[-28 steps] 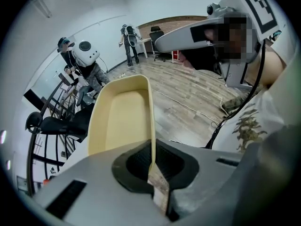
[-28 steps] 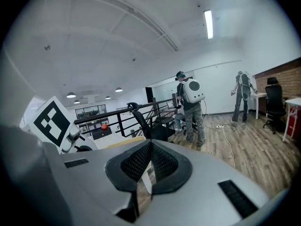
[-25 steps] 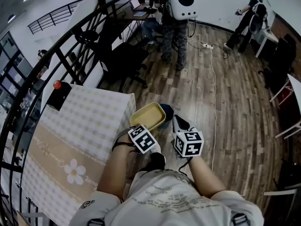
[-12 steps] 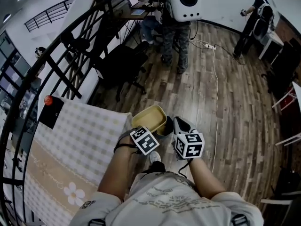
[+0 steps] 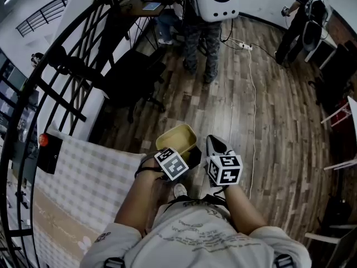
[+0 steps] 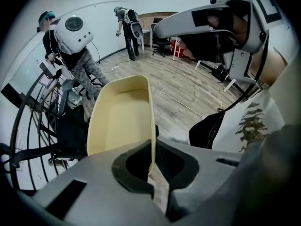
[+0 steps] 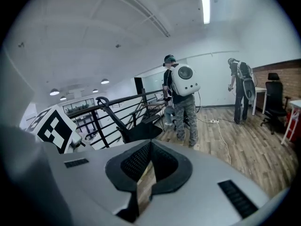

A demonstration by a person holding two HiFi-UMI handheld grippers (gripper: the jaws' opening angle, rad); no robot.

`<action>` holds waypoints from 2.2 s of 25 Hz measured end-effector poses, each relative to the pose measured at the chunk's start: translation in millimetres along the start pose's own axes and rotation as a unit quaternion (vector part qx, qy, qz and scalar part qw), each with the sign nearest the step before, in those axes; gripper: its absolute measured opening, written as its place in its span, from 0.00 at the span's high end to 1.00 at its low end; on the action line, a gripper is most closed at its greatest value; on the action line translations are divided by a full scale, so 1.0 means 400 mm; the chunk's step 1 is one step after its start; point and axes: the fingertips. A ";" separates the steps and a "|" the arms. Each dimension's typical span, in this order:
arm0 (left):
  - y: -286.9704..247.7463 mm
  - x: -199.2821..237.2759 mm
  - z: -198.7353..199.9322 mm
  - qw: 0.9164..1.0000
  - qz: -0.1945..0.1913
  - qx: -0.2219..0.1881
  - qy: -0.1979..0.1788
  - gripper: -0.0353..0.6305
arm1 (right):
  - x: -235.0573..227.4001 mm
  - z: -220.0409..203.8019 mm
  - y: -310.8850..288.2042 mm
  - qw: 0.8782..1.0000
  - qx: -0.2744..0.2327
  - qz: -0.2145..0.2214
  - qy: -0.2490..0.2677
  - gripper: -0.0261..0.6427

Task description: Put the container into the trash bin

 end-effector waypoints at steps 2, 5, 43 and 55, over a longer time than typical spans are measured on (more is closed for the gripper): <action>-0.030 0.019 0.024 1.000 -0.005 0.008 -0.002 0.93 | -0.038 0.004 -0.029 1.000 0.010 -0.004 0.006 0.96; -0.070 0.049 0.055 1.000 -0.006 0.025 0.003 0.93 | -0.089 0.018 -0.078 1.000 0.020 0.008 0.007 0.96; -1.235 -0.145 -0.100 0.937 -0.169 0.084 0.295 0.93 | -0.394 -0.809 -0.581 0.958 0.248 0.144 0.023 0.96; -1.230 -0.059 -0.091 0.935 -0.086 0.031 0.344 0.81 | -0.393 -0.794 -0.585 0.960 0.237 0.145 0.029 0.96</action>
Point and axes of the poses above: the fingertips, and each gripper's own axes: y backward along the fingers, x to its left, z out of its top, and after that the axes turned 6 degrees about z, right-handed
